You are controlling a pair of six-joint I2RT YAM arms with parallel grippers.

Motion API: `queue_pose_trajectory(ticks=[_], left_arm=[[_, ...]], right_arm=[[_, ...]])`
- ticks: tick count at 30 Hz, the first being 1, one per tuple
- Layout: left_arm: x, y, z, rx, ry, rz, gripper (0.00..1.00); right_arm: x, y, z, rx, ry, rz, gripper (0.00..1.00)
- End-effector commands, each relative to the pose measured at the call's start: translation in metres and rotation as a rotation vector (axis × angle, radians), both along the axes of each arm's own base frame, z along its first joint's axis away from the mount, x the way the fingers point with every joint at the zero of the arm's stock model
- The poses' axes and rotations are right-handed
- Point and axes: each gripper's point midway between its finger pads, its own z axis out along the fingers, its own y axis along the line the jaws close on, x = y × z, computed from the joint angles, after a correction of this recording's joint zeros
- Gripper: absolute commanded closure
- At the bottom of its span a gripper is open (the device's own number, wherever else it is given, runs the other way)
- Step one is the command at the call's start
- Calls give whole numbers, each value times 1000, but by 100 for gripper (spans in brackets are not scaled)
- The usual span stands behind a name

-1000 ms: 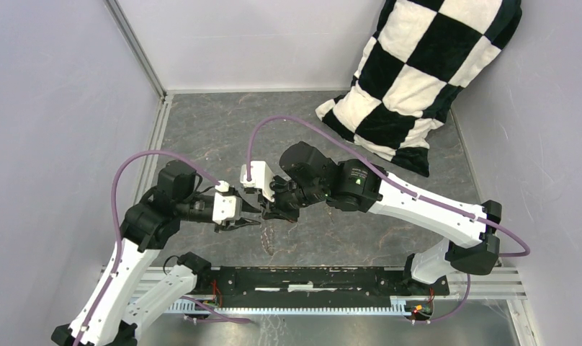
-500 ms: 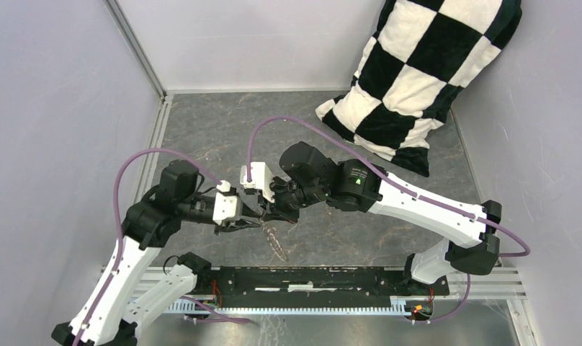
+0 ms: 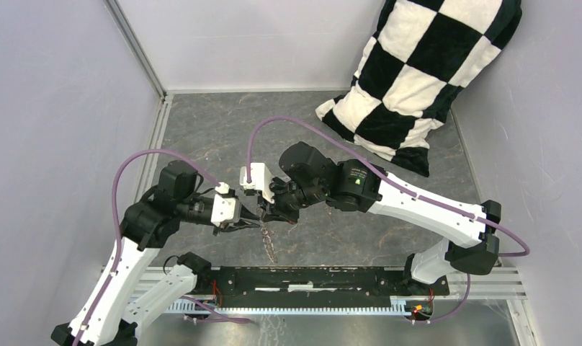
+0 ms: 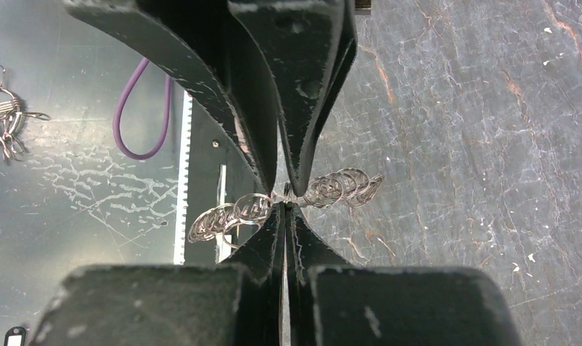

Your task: Put the keys on the keyring

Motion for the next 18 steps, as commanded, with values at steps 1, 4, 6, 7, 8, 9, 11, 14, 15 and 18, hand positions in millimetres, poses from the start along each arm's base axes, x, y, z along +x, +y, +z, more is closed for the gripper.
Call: queue_pose_trajectory(ticks=[1,4,6,7,8,9,11,14,15,18], left_arm=[[-7,-4,23,-64,-33,-36,74],[-8,-4,24,-66,-25,-41,74],[-8,-5,25,-70,-24,-44,74],[-7,-6,26,-74,-26,-44,74],[-7,-6,26,-78,-25,-41,76],[-5,-7,27,-83,-26,-39,78],[-4,-8,28,-91,-26,-38,86],[-2,-10,27,-100,-22,-28,98],[-2,-10,27,-104,-22,-32,98],[-8,-10,26,-118,-38,-56,98]], right_arm=[[-1,12,34,115,-41,27,99],[-1,13,34,115,-39,30,99],[-1,13,34,116,-38,32,99],[-2,14,34,118,-36,35,99],[-2,14,34,119,-36,37,99],[-3,14,34,120,-35,39,99],[-3,15,34,120,-33,42,99],[-5,15,33,121,-31,50,99],[-5,16,32,122,-31,49,99],[-8,17,41,162,-23,55,99]])
